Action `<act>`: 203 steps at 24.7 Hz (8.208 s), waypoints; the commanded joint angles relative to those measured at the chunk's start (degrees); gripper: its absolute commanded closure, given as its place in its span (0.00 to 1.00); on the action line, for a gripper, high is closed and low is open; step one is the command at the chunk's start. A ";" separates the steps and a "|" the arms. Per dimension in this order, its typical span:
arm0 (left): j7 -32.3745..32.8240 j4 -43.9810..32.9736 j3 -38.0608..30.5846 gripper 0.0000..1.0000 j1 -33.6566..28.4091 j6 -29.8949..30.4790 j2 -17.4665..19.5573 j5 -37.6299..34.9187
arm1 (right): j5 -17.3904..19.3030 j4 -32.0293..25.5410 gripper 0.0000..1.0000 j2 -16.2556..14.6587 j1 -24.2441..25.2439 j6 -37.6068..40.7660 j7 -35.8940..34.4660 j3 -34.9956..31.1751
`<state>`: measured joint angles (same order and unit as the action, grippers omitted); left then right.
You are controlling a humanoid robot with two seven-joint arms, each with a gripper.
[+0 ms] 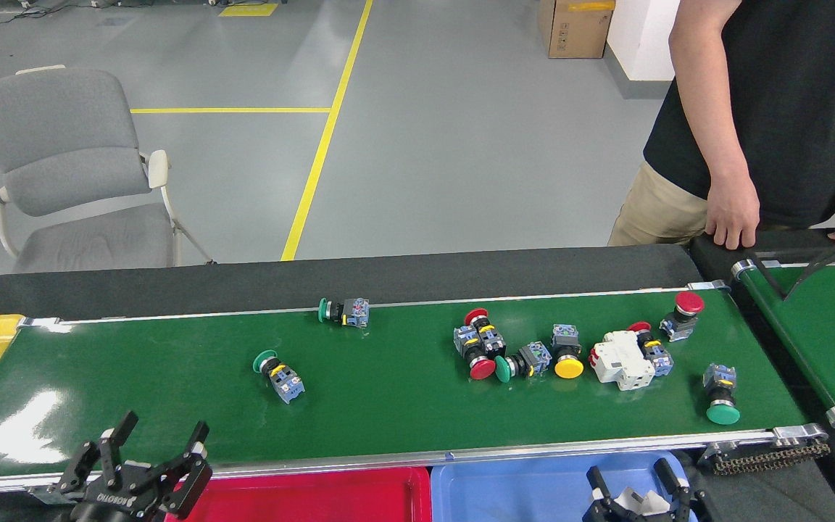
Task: Pick switch part from conveyor to tray
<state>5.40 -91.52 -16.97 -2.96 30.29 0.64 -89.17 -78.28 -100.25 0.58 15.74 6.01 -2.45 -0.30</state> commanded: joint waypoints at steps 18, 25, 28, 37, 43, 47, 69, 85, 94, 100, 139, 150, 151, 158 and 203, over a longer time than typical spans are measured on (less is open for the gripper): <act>1.46 16.38 1.85 0.01 13.85 -1.46 0.85 -1.44 | -1.09 22.12 0.02 -0.14 -23.38 -6.89 3.15 7.42; 1.28 22.70 1.94 0.22 17.63 -7.96 2.17 -1.36 | -1.00 32.05 0.34 1.27 -31.65 -11.90 3.15 12.35; 1.02 24.46 1.85 0.57 17.90 -9.19 2.17 -1.27 | -0.74 31.96 0.82 0.65 -31.82 -11.81 3.24 13.93; 0.05 20.42 1.76 0.92 14.64 -8.40 2.35 2.07 | -0.30 12.98 0.89 -3.57 -20.40 -5.66 2.71 14.10; -1.00 -1.11 1.76 0.76 -3.37 13.39 2.96 4.36 | -0.39 0.23 0.01 -4.09 -2.64 5.51 1.92 14.10; -1.00 -8.50 1.23 0.00 -13.39 14.71 1.38 6.38 | -0.39 0.23 0.01 -4.09 -0.80 7.61 0.78 14.10; -1.27 -7.97 -9.14 0.00 -12.69 1.00 0.50 6.29 | -0.82 0.58 0.01 1.27 -1.76 7.44 -0.02 3.73; -1.00 5.92 1.50 0.00 4.98 -3.30 1.12 -2.76 | -4.78 19.83 0.44 6.54 -22.59 -12.95 9.92 21.66; -1.00 14.00 1.50 0.00 10.34 -4.53 1.29 -3.03 | -4.78 19.66 0.94 6.36 -22.86 -11.72 10.45 23.07; -1.18 18.84 1.50 0.00 12.80 -7.35 3.84 -2.94 | -4.87 15.35 0.94 4.34 -22.59 -1.09 10.18 31.33; -2.41 2.14 -1.76 0.78 -3.37 9.62 9.12 12.09 | 3.57 3.40 0.01 -1.72 -5.10 6.91 3.85 -9.89; -2.41 -9.29 -2.46 0.00 -20.07 14.71 6.83 15.43 | 3.57 1.82 0.01 -1.54 -1.85 7.09 3.85 -10.24; -2.41 -9.20 -2.81 0.00 -20.07 14.71 6.57 15.43 | 3.57 1.73 0.01 -1.46 -1.76 7.09 3.85 -10.24; -2.41 -9.29 -12.83 0.00 -18.84 14.71 1.47 15.08 | 3.57 -0.12 0.01 -1.37 -0.53 10.25 3.94 -10.15; -3.55 38.09 -6.94 0.80 15.96 8.82 17.99 15.34 | 3.92 1.29 0.01 -1.02 -1.94 12.71 4.38 -8.13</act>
<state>1.88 -50.77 -24.09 13.35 36.25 18.76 -74.18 -74.59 -98.40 -0.62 14.17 18.72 2.05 -8.39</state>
